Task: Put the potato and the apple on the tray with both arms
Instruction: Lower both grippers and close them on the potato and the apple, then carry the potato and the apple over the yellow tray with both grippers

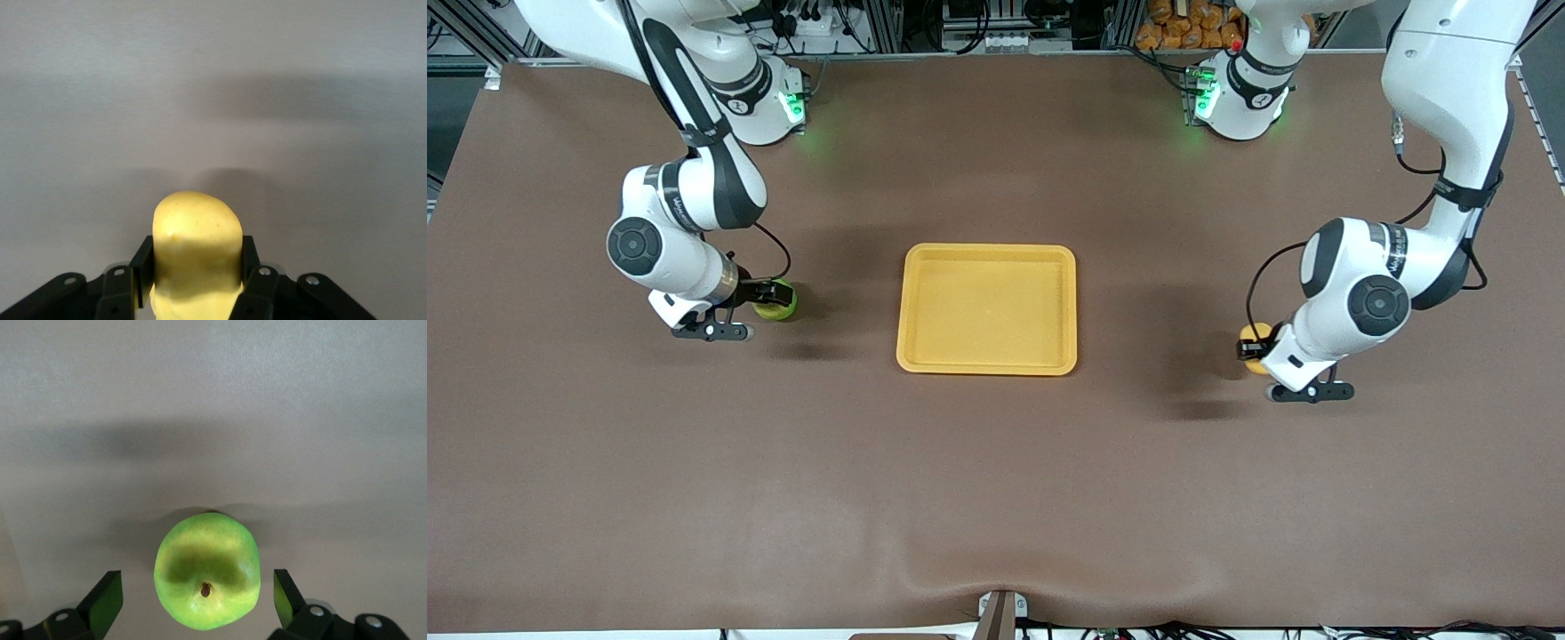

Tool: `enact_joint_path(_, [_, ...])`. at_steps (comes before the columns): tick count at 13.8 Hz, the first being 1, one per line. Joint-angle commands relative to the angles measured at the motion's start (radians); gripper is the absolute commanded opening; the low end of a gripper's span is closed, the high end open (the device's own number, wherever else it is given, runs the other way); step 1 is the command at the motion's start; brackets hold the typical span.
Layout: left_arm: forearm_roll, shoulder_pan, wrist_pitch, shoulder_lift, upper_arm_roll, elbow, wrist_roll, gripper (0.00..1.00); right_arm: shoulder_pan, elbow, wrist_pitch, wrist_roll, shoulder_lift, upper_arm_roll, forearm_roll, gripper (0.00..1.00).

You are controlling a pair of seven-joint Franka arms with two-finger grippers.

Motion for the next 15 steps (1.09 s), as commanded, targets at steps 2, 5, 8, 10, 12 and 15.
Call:
enact_joint_path(2, [0.017,0.004,-0.054,-0.019,-0.058,0.024,-0.017,0.0,0.002,-0.081,0.11,0.009,-0.017,-0.002,0.01,1.0])
enact_joint_path(5, [0.017,-0.008,-0.134,-0.013,-0.105,0.087,-0.052,0.0,0.004,-0.091,0.122,0.009,-0.006,0.0,0.01,1.0])
enact_joint_path(8, [0.018,-0.088,-0.168,-0.007,-0.118,0.119,-0.108,0.0,0.004,-0.094,0.131,0.011,0.018,0.0,0.011,1.0])
enact_joint_path(10, [0.018,-0.14,-0.183,-0.004,-0.118,0.142,-0.132,0.0,0.009,-0.094,0.147,0.011,0.03,0.0,0.011,1.0])
enact_joint_path(12, [0.02,-0.19,-0.185,0.011,-0.118,0.171,-0.206,0.0,0.007,-0.094,0.161,0.011,0.043,0.0,0.011,1.0])
enact_joint_path(15, [0.022,-0.284,-0.185,0.057,-0.116,0.225,-0.287,0.0,0.01,-0.094,0.191,0.011,0.07,-0.002,0.01,1.0])
